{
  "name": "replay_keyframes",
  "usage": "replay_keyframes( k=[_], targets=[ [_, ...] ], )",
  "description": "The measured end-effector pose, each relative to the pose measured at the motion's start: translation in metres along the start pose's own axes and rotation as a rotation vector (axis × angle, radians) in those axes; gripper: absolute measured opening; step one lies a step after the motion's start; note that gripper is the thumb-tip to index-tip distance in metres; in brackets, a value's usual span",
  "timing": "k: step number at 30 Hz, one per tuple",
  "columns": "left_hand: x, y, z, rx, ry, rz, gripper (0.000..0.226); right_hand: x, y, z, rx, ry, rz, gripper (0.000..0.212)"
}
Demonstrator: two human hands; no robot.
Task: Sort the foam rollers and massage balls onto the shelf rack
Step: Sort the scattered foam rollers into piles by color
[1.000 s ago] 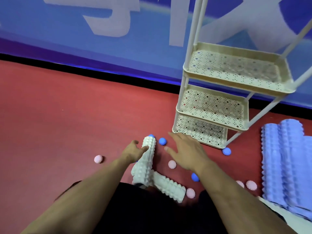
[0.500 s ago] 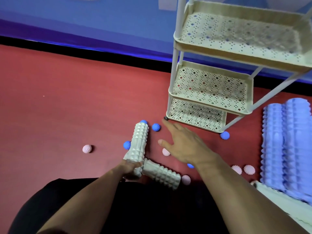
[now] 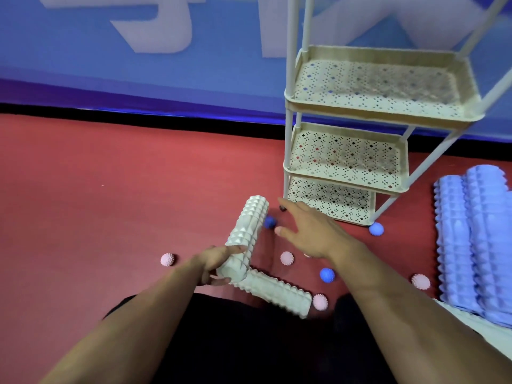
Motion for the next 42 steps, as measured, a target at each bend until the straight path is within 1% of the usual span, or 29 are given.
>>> replay_keyframes(
  k=[3, 6, 8, 11, 14, 16, 19, 22, 24, 26, 28, 30, 32, 34, 36, 37, 39, 40, 42],
  targets=[
    [0.015, 0.014, -0.038, -0.05, -0.009, 0.037, 0.078, 0.014, -0.016, -0.022, 0.026, 0.042, 0.016, 0.071],
    [0.024, 0.027, -0.082, -0.121, -0.048, 0.094, 0.077, 0.026, -0.033, -0.046, 0.058, 0.086, 0.016, 0.069],
    [0.023, 0.034, -0.113, -0.182, -0.081, 0.145, 0.07, 0.035, -0.04, -0.062, 0.065, 0.136, 0.049, 0.068],
    [0.013, 0.041, -0.154, -0.28, -0.123, 0.189, 0.051, 0.046, -0.049, -0.09, 0.035, 0.22, 0.189, 0.064],
    [-0.007, 0.044, -0.186, -0.361, -0.195, 0.176, 0.049, 0.05, -0.052, -0.116, -0.019, 0.264, 0.327, 0.062],
    [-0.025, 0.047, -0.21, -0.415, -0.26, 0.181, 0.044, 0.052, -0.046, -0.132, -0.12, 0.284, 0.523, 0.06],
    [-0.056, 0.051, -0.243, -0.488, -0.34, 0.201, 0.042, 0.054, -0.031, -0.157, -0.282, 0.272, 0.933, 0.057],
    [-0.094, 0.059, -0.272, -0.606, -0.376, 0.215, 0.04, 0.06, -0.018, -0.179, -0.279, 0.287, 1.167, 0.05],
    [-0.121, 0.063, -0.287, -0.676, -0.386, 0.213, 0.032, 0.07, -0.009, -0.197, -0.249, 0.334, 1.291, 0.042],
    [-0.15, 0.067, -0.302, -0.732, -0.412, 0.228, 0.033, 0.082, 0.006, -0.22, -0.218, 0.411, 1.405, 0.038],
    [-0.18, 0.071, -0.313, -0.78, -0.421, 0.269, 0.04, 0.097, 0.026, -0.248, -0.198, 0.494, 1.499, 0.043],
    [-0.211, 0.072, -0.325, -0.829, -0.437, 0.308, 0.041, 0.112, 0.05, -0.278, -0.19, 0.578, 1.556, 0.051],
    [-0.241, 0.07, -0.337, -0.873, -0.459, 0.348, 0.032, 0.124, 0.07, -0.306, -0.195, 0.65, 1.578, 0.049],
    [-0.27, 0.064, -0.346, -0.92, -0.471, 0.413, 0.007, 0.129, 0.09, -0.331, -0.244, 0.701, 1.569, 0.046],
    [-0.3, 0.059, -0.35, -0.983, -0.465, 0.478, 0.014, 0.126, 0.114, -0.35, -0.313, 0.732, 1.541, 0.044],
    [-0.313, 0.056, -0.35, -1.013, -0.443, 0.514, 0.023, 0.123, 0.125, -0.358, -0.342, 0.753, 1.535, 0.044],
    [-0.341, 0.053, -0.344, -1.061, -0.406, 0.569, 0.051, 0.112, 0.15, -0.373, -0.379, 0.799, 1.549, 0.046],
    [-0.355, 0.051, -0.34, -1.079, -0.402, 0.598, 0.058, 0.106, 0.163, -0.38, -0.398, 0.82, 1.561, 0.047],
    [-0.384, 0.045, -0.326, -1.097, -0.406, 0.674, 0.063, 0.091, 0.188, -0.392, -0.452, 0.872, 1.592, 0.046]
  ],
)
Point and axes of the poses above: each hand's wrist, its own z-axis towards the middle knuckle, its own x-axis out of the back of the hand, y = z × x, the point moved 5 cm from there along z, towards the middle knuckle, and after that the axes turned 3 degrees about -z, right-handed, at the moved point
